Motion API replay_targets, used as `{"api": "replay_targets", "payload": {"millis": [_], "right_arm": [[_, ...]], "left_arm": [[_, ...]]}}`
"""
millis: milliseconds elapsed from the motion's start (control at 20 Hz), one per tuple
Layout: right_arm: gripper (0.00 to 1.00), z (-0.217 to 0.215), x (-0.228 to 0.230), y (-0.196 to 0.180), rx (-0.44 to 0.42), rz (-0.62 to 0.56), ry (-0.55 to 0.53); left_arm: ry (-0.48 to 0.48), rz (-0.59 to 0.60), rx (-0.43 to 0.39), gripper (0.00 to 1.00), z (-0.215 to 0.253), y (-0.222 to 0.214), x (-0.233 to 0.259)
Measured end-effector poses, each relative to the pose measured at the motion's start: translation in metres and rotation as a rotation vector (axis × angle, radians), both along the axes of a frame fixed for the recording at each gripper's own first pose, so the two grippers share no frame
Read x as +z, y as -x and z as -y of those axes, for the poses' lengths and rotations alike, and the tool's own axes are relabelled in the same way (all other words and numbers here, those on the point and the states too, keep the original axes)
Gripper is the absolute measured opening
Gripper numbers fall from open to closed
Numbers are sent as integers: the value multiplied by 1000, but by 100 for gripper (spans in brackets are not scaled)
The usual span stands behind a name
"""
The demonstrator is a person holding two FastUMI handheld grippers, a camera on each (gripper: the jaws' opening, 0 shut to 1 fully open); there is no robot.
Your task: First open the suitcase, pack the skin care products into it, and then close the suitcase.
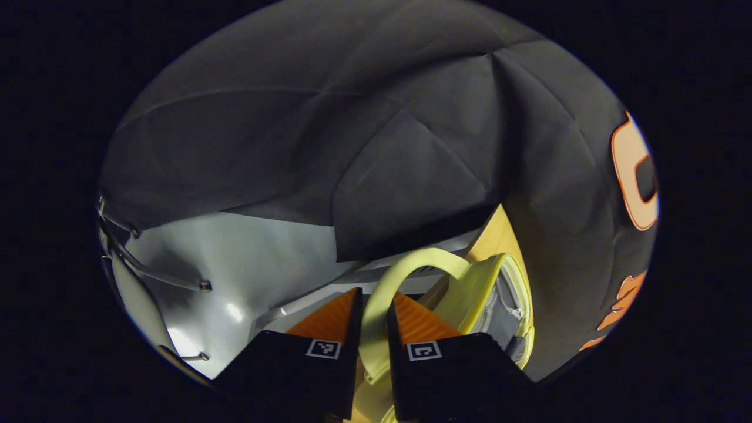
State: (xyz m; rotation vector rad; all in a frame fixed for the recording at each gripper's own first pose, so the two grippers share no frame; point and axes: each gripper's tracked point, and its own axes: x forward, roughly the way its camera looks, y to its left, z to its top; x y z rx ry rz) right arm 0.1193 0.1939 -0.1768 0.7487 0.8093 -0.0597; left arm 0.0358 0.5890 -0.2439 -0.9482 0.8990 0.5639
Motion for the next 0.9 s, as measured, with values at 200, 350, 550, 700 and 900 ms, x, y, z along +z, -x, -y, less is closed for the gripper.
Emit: {"api": "replay_targets", "payload": {"millis": [200,350,550,700,900], "right_arm": [[82,29,14,3,-55,43,50],[82,53,28,4,-105,93,125],[82,76,50,12,-151,147,200],[86,92,64,17,-202,186,241],[90,112,79,24,-221,237,315]], "left_arm": [[-46,11,-51,19,-1,-1,15],[-86,22,-101,11,1,-2,28],[-179,93,-186,11,3,-20,55],[-268,159,-259,3,11,-29,88],[-404,223,-365,2,26,-44,142]]}}
